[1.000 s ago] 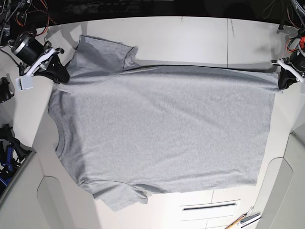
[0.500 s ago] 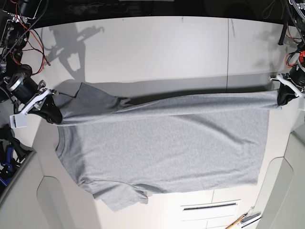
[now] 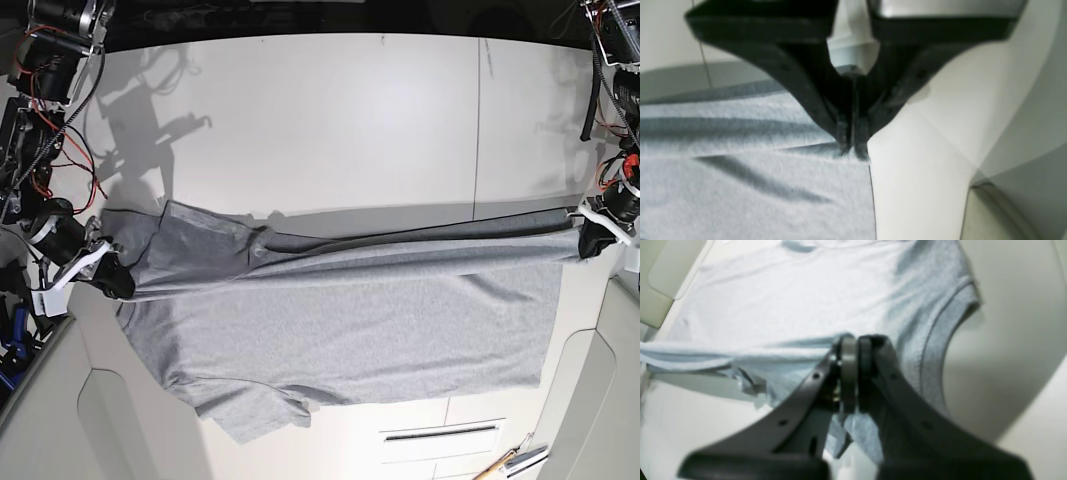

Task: Fold the T-shirt properly
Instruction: 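Lift the shoulder edge with both grippers and fold it over the shirt, then regrasp the folded shoulder edge with both grippers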

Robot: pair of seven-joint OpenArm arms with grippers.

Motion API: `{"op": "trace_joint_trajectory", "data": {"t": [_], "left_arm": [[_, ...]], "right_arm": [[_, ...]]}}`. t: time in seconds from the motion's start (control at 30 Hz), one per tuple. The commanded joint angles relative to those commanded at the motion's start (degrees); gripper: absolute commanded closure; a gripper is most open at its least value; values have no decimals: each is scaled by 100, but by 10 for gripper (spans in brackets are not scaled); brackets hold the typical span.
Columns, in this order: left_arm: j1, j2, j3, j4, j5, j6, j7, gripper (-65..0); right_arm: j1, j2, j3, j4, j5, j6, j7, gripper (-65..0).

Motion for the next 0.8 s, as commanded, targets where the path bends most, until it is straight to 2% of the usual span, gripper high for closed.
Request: {"op": "trace_joint_trajectory", "data": {"t": [0.07, 0.1, 0.17, 0.2, 0.23, 0.27, 0.3, 0.47, 0.53, 0.67, 0.7, 0.77, 0.8], "left_arm": [[-57, -2, 107, -66, 7, 0, -131, -3], [-114, 0, 221, -103, 22, 0, -175, -42], [-273, 2, 501, -192, 197, 4, -315, -98], [-374, 2, 629, -254, 332, 17, -398, -106], [-470, 2, 743, -317, 448, 146, -457, -106], [-586, 0, 837, -382, 544, 308, -470, -106], [-686, 2, 901, -444, 590, 420, -470, -106], [-918, 22, 1082, -619, 728, 431, -461, -108], [-916, 48, 1080, -621, 831, 431, -444, -175], [-905, 46, 1080, -621, 997, 468, -435, -394], [-905, 46, 1080, -621, 990, 678, -315, -408], [-938, 28, 1064, -614, 984, 1200, 332, -408], [-933, -11, 1058, -612, 881, 1274, 621, -407]], "right_arm": [[-2, -2, 0, 0, -7, 0, 46, 0], [-2, -2, 0, 0, -20, 0, 94, 0], [-2, -2, 0, 0, -87, 0, 184, -161], [-2, 0, 2, 0, -109, -2, 192, -236], [-4, 0, 2, 0, -109, -2, 192, -285], [-2, 2, 2, 0, -107, -2, 190, -302], [-2, 2, 4, 2, -103, -15, 190, -301], [-7, 0, 153, 114, -57, -66, -9, -301], [-22, 0, 391, 278, 0, -70, -225, -301], [-24, 17, 1237, 448, 52, -111, -522, -300], [-57, 37, 1421, 448, 101, -111, -588, -299], [-232, 48, 1683, 448, 107, -114, -627, -300], [-374, 46, 1744, 446, 109, -133, -627, -299]]}}
